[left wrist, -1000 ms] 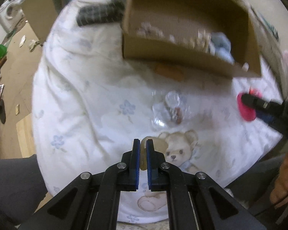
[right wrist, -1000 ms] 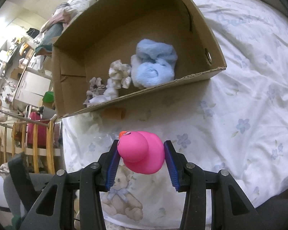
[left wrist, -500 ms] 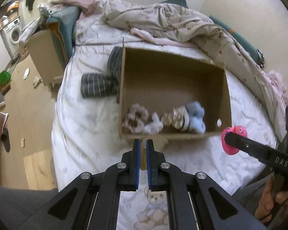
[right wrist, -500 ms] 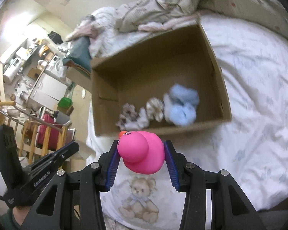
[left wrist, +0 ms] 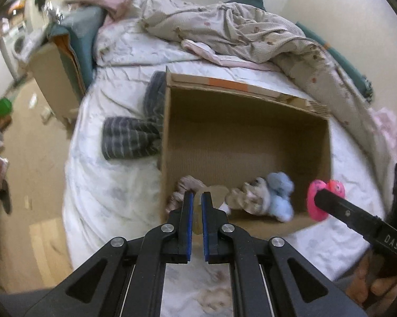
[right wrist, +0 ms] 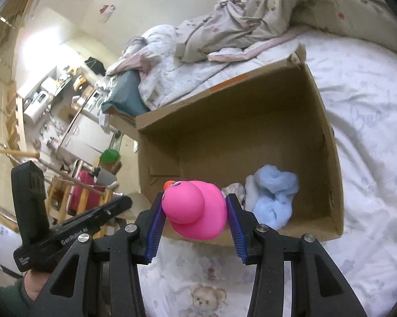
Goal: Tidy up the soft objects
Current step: 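Carry the duck and pad into the box and open both grippers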
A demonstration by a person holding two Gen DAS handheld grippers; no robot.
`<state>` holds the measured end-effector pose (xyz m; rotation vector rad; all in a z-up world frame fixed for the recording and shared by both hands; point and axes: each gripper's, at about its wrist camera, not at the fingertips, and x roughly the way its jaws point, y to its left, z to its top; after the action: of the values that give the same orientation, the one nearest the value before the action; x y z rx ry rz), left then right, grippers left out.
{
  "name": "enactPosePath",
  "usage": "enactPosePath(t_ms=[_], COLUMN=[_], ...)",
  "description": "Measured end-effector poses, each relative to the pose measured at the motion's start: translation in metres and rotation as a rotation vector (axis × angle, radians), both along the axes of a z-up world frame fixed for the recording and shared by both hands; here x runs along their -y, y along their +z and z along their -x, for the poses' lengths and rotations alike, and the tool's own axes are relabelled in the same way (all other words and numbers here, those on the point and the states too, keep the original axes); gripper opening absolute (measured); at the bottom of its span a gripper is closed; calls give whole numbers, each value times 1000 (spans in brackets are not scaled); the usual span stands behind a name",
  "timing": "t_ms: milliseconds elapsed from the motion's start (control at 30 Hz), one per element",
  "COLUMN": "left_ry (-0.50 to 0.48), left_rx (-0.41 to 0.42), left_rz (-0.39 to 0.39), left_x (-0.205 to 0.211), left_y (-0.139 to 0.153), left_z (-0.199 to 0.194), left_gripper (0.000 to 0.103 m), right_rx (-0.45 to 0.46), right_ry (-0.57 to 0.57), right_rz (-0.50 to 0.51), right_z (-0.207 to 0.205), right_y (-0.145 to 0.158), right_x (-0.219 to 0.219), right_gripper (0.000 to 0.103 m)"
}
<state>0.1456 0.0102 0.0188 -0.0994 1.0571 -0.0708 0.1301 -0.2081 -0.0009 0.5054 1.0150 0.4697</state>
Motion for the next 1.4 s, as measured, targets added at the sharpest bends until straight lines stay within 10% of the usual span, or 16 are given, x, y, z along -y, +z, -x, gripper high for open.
enactPosePath(t_ms=[1400], left_ry=[-83], left_rx=[-50], left_rz=[-38], left_x=[22], left_y=[-56], left_z=[-10], left_gripper=[17], right_rx=[-179], right_ry=[-4], right_rz=[169], right_z=[-19], right_y=[-60], right_x=[-14], right_gripper=[48])
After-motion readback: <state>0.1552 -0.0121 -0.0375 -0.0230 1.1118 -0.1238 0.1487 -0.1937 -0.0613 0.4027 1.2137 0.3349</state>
